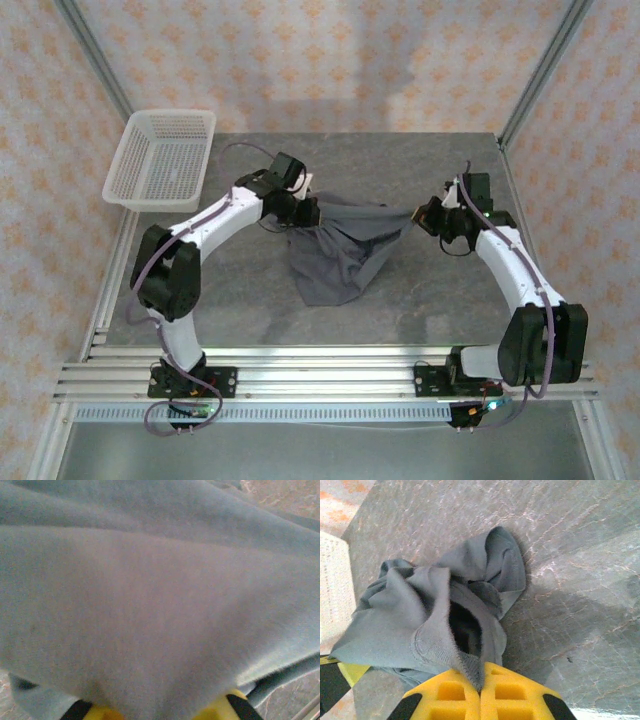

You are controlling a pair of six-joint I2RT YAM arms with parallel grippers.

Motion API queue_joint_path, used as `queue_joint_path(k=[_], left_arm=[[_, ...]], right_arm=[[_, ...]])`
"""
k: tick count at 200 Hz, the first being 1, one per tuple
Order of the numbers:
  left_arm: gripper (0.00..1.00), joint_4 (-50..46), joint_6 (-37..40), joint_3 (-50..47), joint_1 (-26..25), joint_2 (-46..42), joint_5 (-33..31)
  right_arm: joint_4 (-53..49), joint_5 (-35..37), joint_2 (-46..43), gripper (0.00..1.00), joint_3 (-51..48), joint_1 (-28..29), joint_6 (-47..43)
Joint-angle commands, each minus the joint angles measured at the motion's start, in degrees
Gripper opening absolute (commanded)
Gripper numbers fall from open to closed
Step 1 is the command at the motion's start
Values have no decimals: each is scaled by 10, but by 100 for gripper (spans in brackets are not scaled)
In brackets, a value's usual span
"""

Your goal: Fold the inside-out t-shirt

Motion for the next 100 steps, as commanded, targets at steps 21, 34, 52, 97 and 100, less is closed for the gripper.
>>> queue_joint_path(k=[21,34,52,97,100], left_arm=[[0,63,-13,20,3,-23,84],[0,70,-34,33,2,-20,107],[0,74,-46,46,-1,-25,127],[0,31,-19,67,-3,-29,111],[0,31,-20,65,-4,-30,110]], right_arm=[[-76,91,21,39,42,-4,-49],[-66,117,-2,43,46,20,-84],[-4,191,-51,48,18,120,-187],[243,287,-38,59,-126,266,-373],[246,289,-30,59,-125,266,-377]])
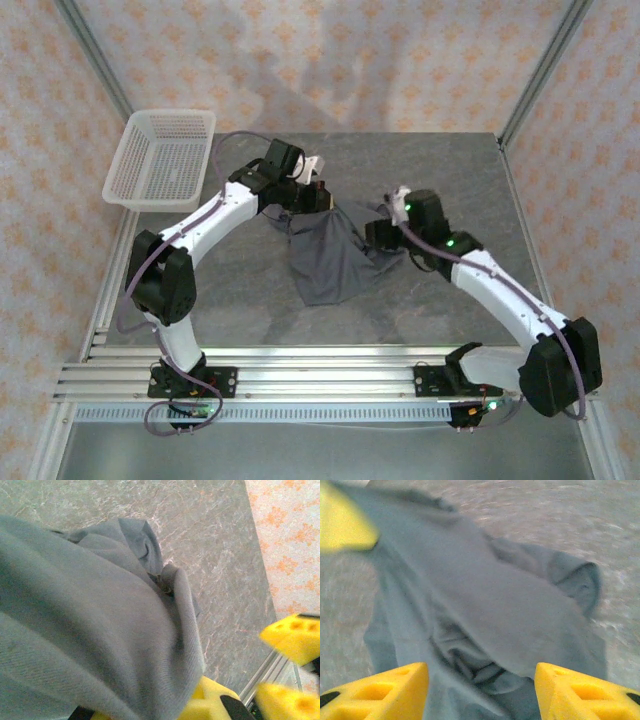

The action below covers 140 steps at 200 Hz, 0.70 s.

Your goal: Fold the inside-out t-shirt

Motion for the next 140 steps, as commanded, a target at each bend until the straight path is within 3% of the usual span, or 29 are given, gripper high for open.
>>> queue_joint_path(k=[1,25,50,57,74,81,87,115,126,140], left_arm=[[0,-13,11,17,-3,-18,9],[0,0,0,8,-5,-22,14],[0,-2,-4,15,-5,-20,14],[0,-7,-3,16,-4,-23,6],[0,-38,1,22,3,-29,-36],[0,-59,7,26,10,-29,-61],[0,-75,14,29,16,-26,-80],[0,-106,73,33,42,8,-180],[0,-108,91,39,47,29,-208],[8,-102,106,41,52,44,-238]], right_arm=[[117,94,47,59,-38,10,-117],[137,80,115,61,-19,13,-165],[136,93,195,60,25,14,-158],[129,102,209,51,37,14,-150],[104,105,207,13,51,14,-131],[94,93,191,6,52,13,-125],[73,66,168,0,53,11,-117],[-38,-219,79,0,81,-22,-86],[-63,-298,59,0,96,-38,-62],[-61,-379,42,0,109,-71,-9]])
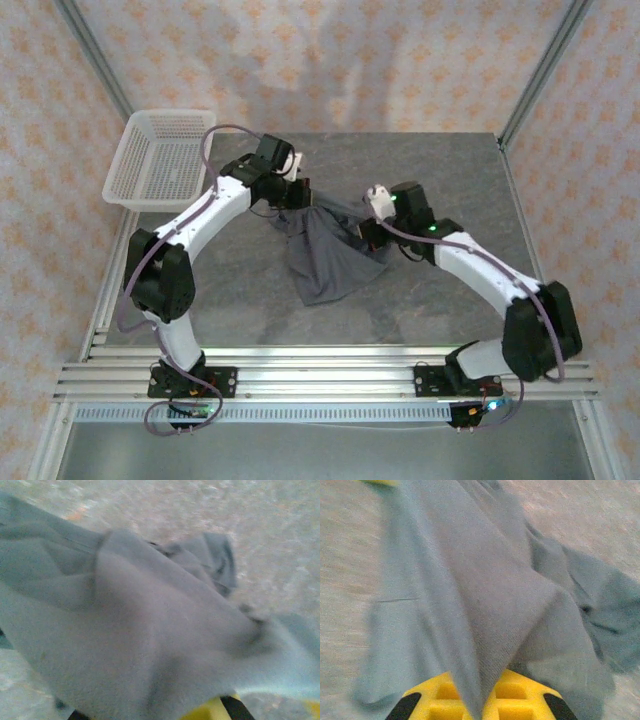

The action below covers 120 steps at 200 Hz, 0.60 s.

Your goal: Fold the inside-out t-shirt

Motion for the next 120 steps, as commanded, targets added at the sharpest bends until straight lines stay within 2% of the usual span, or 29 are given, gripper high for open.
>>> queue_joint_path(k=[1,15,25,41,53,79,89,107,120], left_arm=[[9,-24,54,18,15,32,-114],[26,-16,60,19,22,35,-139],[38,-15,54,20,30,33,-142],[56,-5,42,14,36,8,-103],[63,22,32,-12,35,-27,-63],[65,89,32,-101,26,-138,-13],[62,110,44,-131,13,-176,5],[54,120,67,-152,-37,-206,31],[51,105,77,-143,-78,-193,6]], right_arm=[[-52,-226,-46,0,38,-45,82],[7,-295,-54,0,37,-77,156],[51,-317,-52,0,39,-90,205],[77,-327,-35,0,54,-101,241],[71,-331,-18,0,69,-105,243],[58,-337,15,0,88,-111,240],[56,-338,22,0,89,-110,239],[57,-339,28,0,91,-110,237],[57,-337,30,0,95,-110,238]])
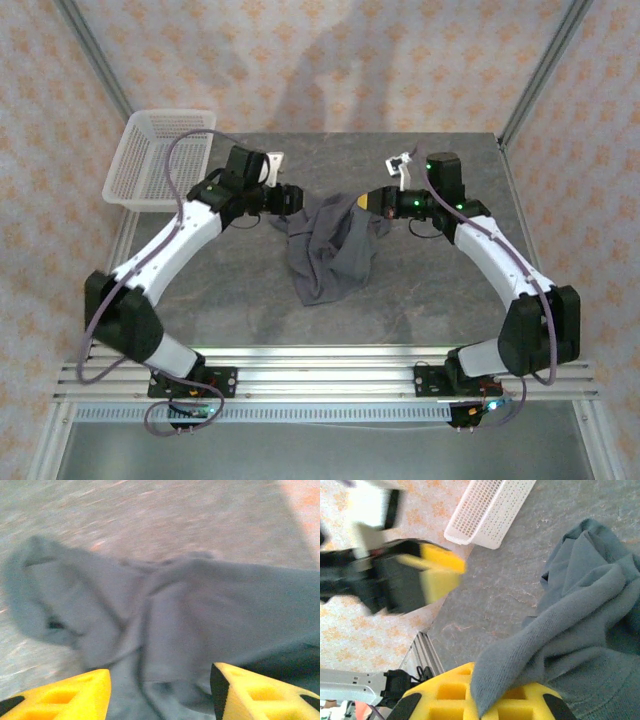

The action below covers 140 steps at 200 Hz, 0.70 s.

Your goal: Fold the inside-out t-shirt

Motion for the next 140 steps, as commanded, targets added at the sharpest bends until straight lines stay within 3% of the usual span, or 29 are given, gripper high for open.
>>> queue_joint_path(k=[1,25,40,81,100,110,115,128,140], left_arm=[[51,28,31,-2,-64,4,12],[48,46,23,-3,-89,57,-28],[54,89,19,-11,-89,85,-26],[71,138,36,38,-93,158,65],[71,139,40,56,-93,183,71],[63,137,39,61,-93,190,61],[53,135,35,64,-91,190,61],[1,143,0,68,-83,177,85],[0,215,-94,44,-59,144,178]], right_arm=[[17,-26,1,0,25,-3,8],[16,-25,2,0,34,-4,10],[1,-26,2,0,42,-3,2],[-19,-34,-4,0,46,-3,-6],[-31,-29,-3,0,47,-3,-14],[-38,-27,-4,0,48,-3,-19],[-40,-26,-5,0,47,-3,-21],[-47,-5,-10,0,45,-8,-28],[-47,46,-16,0,33,-25,-25]])
